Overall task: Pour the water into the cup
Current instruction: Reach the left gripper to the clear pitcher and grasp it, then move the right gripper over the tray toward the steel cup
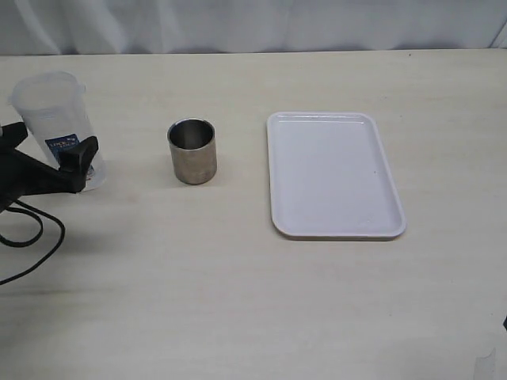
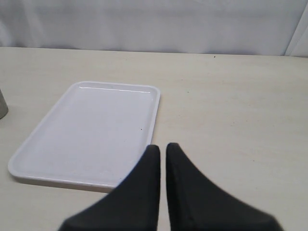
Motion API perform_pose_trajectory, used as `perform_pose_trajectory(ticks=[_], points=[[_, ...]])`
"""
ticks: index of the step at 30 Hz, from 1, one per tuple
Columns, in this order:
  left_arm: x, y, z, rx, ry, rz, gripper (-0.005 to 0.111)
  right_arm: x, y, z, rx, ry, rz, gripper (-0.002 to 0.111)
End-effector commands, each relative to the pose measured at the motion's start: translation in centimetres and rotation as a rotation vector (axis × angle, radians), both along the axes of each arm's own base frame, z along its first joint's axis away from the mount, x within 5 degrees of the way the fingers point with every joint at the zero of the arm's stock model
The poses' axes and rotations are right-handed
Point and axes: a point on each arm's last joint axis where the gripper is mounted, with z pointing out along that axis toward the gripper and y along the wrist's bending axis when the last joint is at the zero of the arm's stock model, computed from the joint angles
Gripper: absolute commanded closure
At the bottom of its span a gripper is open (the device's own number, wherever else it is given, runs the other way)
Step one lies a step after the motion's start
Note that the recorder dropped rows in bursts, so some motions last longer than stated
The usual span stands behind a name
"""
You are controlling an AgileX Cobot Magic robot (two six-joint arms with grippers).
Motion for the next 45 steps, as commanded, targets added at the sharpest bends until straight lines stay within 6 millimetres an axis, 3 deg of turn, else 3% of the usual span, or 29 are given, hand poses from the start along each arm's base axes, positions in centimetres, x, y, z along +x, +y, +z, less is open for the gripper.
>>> perform_pose_trajectory(ticks=[1,6,18,45], points=[[0.7,-0.1,0.2,-0.008,-0.028,-0.004,0.002,0.0,-0.1,-0.1,-0.004,-0.001,-0.007,0.104],[1.5,-0.1,0.5,-0.008,-0.054,-0.005,0.002,0.0,-0.1,-0.1,-0.004,-0.001,-0.007,0.104],[2.9,-0.1,-1.3,-0.012,-0.016,-0.003,0.002,0.0,-0.1,-0.1,-0.004,-0.001,-0.007,0.104],[3.1,-0.1,-1.2,-0.055,-0.012,0.012,0.002,0.0,-0.1,-0.1,-0.004,-0.001,-0.007,0.104]])
